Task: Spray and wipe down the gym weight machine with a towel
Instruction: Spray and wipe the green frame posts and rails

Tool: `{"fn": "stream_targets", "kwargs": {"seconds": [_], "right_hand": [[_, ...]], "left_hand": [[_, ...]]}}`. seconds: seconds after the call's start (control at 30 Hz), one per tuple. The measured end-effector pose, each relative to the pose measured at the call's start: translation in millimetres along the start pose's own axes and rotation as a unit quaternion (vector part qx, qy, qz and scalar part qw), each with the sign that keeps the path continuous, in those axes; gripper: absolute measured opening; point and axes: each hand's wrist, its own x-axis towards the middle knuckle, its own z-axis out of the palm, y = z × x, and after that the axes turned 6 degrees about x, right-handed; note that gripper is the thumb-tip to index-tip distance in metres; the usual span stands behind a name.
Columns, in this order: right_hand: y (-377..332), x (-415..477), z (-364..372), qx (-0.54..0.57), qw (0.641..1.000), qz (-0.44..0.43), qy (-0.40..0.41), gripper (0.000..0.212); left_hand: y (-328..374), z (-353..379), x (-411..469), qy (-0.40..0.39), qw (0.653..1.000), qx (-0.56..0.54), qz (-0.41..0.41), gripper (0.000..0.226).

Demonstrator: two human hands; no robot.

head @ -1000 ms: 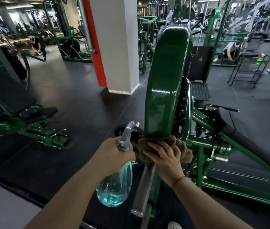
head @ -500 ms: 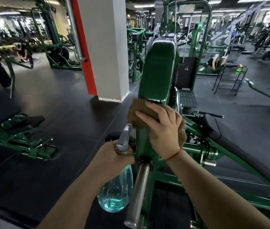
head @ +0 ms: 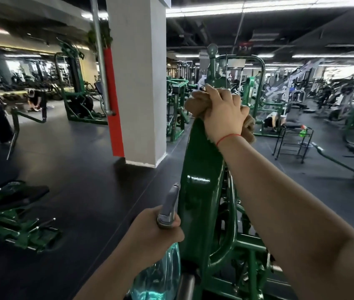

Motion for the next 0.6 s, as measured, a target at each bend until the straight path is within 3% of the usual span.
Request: {"fn": "stream_targets", "kwargs": {"seconds": [0.1, 0.27, 0.6], "right_hand": [[-4.5, 8.6, 2.0, -0.041, 0.998, 0.043, -0.024, 0.057], [-8.4, -15.9, 8.0, -0.125, 0.992, -0.008, -0.013, 0.044], [-11.5, -114.4, 14.8, -0.114, 0.989, -0.074, 0.067, 0.045]], "left_hand": [[3.8, -0.2, 4.7, -0.005, 1.0, 0.005, -0.008, 0.028], [-0.6, -0.6, -1.8, 0.007, 1.0, -0.004, -0.016, 0.025], [-20.5, -0.6, -22.2, 0.018, 0.999, -0.027, -0.036, 0.019]]}}
